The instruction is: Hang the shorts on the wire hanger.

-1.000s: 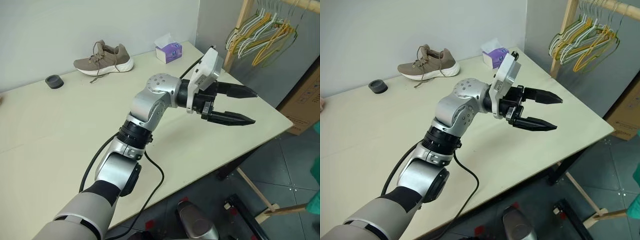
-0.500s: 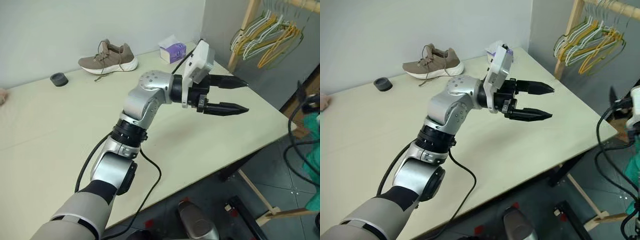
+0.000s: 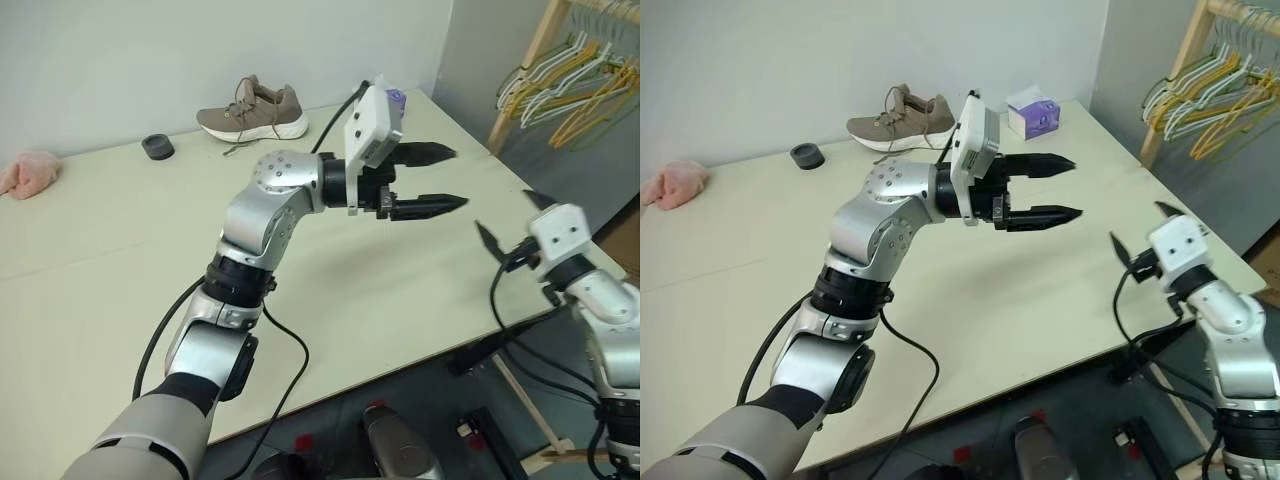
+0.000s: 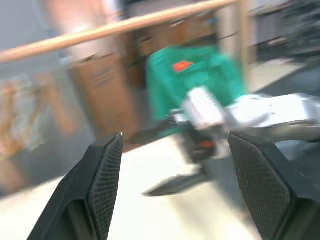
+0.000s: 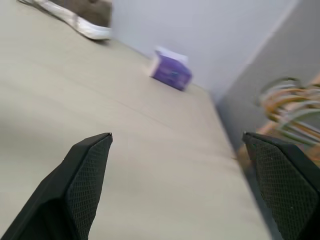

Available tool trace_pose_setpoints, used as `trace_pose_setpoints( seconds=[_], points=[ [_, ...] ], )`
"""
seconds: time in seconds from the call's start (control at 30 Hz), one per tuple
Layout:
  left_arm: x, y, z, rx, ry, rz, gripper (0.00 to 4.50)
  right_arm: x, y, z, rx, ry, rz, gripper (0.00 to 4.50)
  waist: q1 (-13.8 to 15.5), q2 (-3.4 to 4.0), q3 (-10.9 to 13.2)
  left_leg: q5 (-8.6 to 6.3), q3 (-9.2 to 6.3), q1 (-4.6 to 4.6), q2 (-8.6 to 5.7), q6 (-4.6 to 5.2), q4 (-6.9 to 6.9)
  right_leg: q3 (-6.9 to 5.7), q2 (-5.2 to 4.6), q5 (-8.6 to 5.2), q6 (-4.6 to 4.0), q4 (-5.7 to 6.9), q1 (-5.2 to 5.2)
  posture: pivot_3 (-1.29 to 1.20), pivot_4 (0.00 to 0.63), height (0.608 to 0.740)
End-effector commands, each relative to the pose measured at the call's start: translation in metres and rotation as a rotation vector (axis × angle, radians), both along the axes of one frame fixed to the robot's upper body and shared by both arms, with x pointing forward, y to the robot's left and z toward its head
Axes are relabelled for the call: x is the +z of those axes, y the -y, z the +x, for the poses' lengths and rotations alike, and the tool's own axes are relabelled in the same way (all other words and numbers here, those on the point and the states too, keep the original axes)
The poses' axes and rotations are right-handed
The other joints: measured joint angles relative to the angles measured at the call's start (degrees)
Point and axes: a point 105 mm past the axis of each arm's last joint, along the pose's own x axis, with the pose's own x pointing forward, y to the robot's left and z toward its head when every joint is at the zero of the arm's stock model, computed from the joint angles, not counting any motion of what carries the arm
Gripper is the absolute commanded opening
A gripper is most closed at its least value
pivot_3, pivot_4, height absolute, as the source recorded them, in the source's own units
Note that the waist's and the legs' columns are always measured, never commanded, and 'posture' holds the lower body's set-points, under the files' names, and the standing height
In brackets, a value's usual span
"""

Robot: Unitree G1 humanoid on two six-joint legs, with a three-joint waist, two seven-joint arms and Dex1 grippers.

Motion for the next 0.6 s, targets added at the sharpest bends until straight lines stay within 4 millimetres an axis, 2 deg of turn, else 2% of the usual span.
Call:
trace_pose_setpoints(
  seconds=[0.03,0.13,0.2,0.23,0.27,0.37,0.47,0.6],
  points=[
    [-0.010,-0.056,0.032,0.404,0.071,-0.008,3.50,0.002,-0.029,0.003,0.114,0.018,0.053,4.45,1.08,-0.05,-0.09,0.00,0.01,0.16,0.02,0.00,0.00,0.02,0.01,0.03,-0.01,0.00,0.00,-0.14,0.076,0.740],
    [-0.035,-0.117,0.047,0.747,-0.014,-0.065,3.50,-0.008,-0.050,0.008,0.167,-0.014,0.098,4.45,2.92,-0.21,-0.19,0.00,0.01,0.22,0.08,0.00,0.00,0.03,0.01,0.12,-0.18,0.12,-0.01,-0.10,0.072,0.740],
    [-0.056,-0.167,0.048,1.042,-0.136,-0.187,3.50,-0.016,-0.063,0.011,0.194,-0.035,0.123,4.45,4.47,-0.46,-0.36,0.00,0.00,0.21,0.12,0.00,0.00,0.01,0.00,0.20,-0.31,0.19,-0.08,-0.07,0.070,0.740],
    [-0.066,-0.185,0.045,1.146,-0.178,-0.221,3.50,-0.019,-0.068,0.012,0.200,-0.043,0.135,4.45,5.66,-0.66,-0.47,0.00,-0.01,0.19,0.14,0.00,0.00,-0.01,-0.02,0.21,-0.32,0.21,-0.08,-0.05,0.070,0.740],
    [-0.074,-0.205,0.037,1.264,-0.147,-0.226,3.50,-0.022,-0.073,0.013,0.206,-0.056,0.153,4.45,6.82,-0.83,-0.58,-0.10,-0.02,0.17,0.15,0.17,0.02,-0.03,-0.09,0.22,-0.34,0.22,-0.11,-0.05,0.071,0.740],
    [-0.101,-0.245,0.017,1.523,-0.182,-0.217,3.50,-0.030,-0.082,0.022,0.185,-0.089,0.219,4.45,10.14,-1.32,-0.88,-0.13,-0.01,0.10,0.18,0.18,0.05,-0.10,-0.19,0.28,-0.44,0.22,-0.16,-0.01,0.071,0.740],
    [-0.117,-0.259,0.007,1.639,-0.219,-0.185,3.50,-0.035,-0.085,0.031,0.150,-0.109,0.268,4.45,13.71,-1.73,-1.14,-0.14,-0.01,-0.02,0.13,0.22,0.10,-0.24,-0.31,0.40,-0.63,0.14,-0.18,0.00,0.072,0.740],
    [-0.127,-0.261,0.002,1.650,-0.182,-0.121,3.50,-0.045,-0.085,0.044,0.081,-0.137,0.306,4.45,16.76,-2.08,-1.37,-0.12,0.01,-0.06,0.11,0.30,0.12,-0.36,-0.35,0.65,-0.80,-0.06,-0.15,0.02,0.079,0.740]
  ],
)
